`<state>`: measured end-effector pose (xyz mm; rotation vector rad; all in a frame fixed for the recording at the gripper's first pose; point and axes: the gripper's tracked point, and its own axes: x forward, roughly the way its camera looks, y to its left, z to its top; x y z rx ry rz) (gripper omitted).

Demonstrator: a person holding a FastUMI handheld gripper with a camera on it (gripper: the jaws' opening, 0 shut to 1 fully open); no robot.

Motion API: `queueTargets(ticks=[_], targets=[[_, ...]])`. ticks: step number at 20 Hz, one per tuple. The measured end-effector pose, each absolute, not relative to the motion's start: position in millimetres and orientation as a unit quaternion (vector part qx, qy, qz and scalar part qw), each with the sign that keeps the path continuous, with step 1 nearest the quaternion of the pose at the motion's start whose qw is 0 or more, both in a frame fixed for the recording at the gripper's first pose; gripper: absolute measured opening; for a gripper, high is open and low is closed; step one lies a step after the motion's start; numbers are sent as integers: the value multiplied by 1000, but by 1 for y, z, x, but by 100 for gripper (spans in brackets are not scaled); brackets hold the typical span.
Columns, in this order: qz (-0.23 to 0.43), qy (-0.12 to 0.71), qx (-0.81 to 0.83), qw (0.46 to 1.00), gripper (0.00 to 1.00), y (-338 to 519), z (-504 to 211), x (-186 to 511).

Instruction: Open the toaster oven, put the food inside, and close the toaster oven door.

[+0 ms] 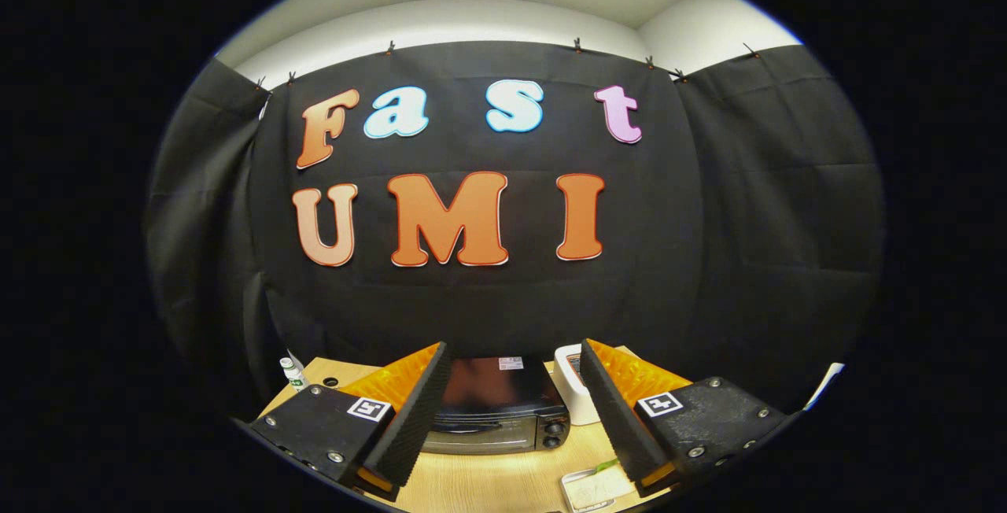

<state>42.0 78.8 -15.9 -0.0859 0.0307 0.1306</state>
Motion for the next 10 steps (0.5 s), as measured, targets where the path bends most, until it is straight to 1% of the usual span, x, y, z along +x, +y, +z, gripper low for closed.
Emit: queueTargets(ticks=[5,10], targets=[[80,15,-48,996,98,100,-30,64],[86,48,-72,993,98,120,-76,97]])
